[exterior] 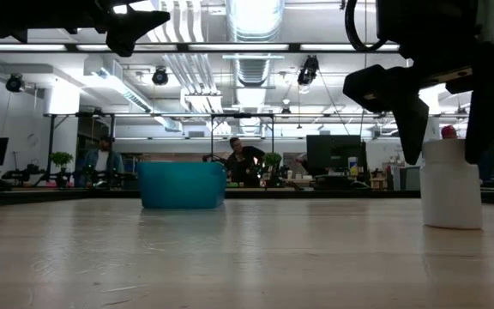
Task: Pick and place pill bottles into a basket
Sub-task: Put the white medicine bottle into the blue bin
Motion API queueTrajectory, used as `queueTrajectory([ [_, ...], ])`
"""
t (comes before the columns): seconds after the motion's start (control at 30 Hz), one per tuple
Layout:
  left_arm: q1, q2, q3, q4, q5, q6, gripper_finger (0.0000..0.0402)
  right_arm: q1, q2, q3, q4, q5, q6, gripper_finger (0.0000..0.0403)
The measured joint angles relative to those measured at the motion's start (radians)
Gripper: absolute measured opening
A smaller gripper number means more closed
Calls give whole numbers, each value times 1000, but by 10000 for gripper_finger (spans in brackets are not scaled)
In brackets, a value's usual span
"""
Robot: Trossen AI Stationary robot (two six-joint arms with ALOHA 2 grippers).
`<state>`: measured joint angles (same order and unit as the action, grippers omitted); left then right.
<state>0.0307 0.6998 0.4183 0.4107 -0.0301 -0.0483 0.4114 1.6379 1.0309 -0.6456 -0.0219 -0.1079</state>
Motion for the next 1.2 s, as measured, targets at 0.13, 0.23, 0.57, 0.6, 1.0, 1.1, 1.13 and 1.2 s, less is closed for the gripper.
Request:
queueTrajectory([
  [0.13,0,1,0,0,0,0,238,0,0,0,-3,0,0,201],
  [0.23,0,1,0,-1,0,0,238,0,0,-1,-4,0,1,201],
  [0.57,0,2,0,0,0,-1,238,1,0,-1,-43,31,8,201],
  [0.6,0,2,0,0,0,-1,238,1,0,-1,-51,38,13,201],
  [1.0,0,2,-1,0,0,-1,238,0,0,-1,-50,48,23,197],
  [1.1,0,2,-1,0,0,-1,238,0,-1,-4,-47,48,22,182],
  [1.13,0,2,-1,0,0,-1,238,0,-2,-5,-48,47,22,175],
  [1.2,0,2,-1,0,0,-1,238,0,-4,-7,-47,47,22,160],
])
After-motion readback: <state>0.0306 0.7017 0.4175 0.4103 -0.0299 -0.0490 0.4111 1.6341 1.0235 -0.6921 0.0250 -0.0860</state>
